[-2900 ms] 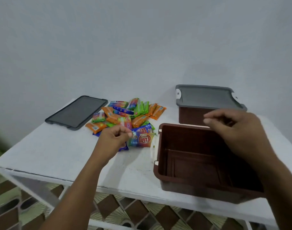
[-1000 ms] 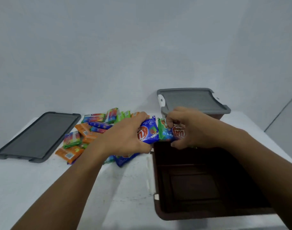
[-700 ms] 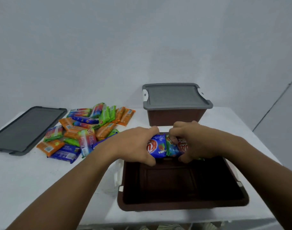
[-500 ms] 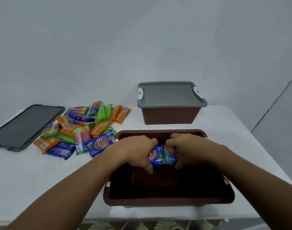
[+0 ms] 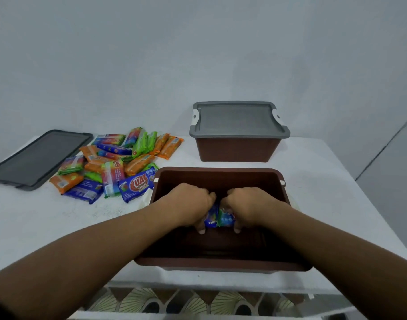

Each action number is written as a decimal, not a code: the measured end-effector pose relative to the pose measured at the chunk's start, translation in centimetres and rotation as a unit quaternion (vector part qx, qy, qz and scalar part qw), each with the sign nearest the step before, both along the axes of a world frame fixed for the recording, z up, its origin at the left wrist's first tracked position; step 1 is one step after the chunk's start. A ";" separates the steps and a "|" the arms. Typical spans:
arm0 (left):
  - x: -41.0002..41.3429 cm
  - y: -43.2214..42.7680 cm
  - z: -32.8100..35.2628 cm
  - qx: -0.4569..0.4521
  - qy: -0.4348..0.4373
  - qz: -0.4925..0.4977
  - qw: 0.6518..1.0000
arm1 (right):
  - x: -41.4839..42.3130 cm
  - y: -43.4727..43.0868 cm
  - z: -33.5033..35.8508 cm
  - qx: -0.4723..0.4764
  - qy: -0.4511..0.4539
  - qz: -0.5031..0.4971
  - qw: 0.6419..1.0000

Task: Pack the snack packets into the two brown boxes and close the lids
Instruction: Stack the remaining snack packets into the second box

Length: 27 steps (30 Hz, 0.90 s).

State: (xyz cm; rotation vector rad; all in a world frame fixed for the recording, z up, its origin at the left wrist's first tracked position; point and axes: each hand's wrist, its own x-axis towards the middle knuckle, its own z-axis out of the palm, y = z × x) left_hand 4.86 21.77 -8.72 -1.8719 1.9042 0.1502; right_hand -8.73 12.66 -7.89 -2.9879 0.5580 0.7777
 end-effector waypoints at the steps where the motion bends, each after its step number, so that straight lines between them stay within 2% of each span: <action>1: 0.0 0.0 0.1 0.000 0.004 0.001 1.000 | 0.1 0.0 0.0 0.005 0.002 -0.004 1.000; 5: 0.5 0.4 0.6 -0.001 0.039 0.012 0.999 | 0.2 0.0 0.3 0.021 0.006 -0.038 0.999; 9: 1.0 0.9 1.6 -0.057 0.113 0.013 0.992 | -0.4 -0.3 0.8 0.039 -0.012 -0.075 0.996; 11: 1.2 1.0 1.6 -0.014 0.111 0.041 0.993 | -0.8 -0.5 0.6 0.053 0.021 -0.087 0.995; 13: 1.2 1.0 1.2 0.077 0.086 0.073 0.991 | -1.0 -0.5 0.2 0.049 0.044 -0.090 0.994; 15: 1.2 0.8 0.7 0.112 0.058 0.080 0.989 | -0.9 -0.5 -0.1 0.036 0.048 -0.096 0.994; 20: 1.0 0.3 0.3 0.069 0.046 0.051 0.995 | -0.1 -0.4 -0.1 0.044 0.031 -0.147 0.988; 27: 1.3 0.5 0.9 0.058 0.074 0.066 0.993 | -0.4 -1.3 -0.3 0.114 -0.032 -0.146 0.982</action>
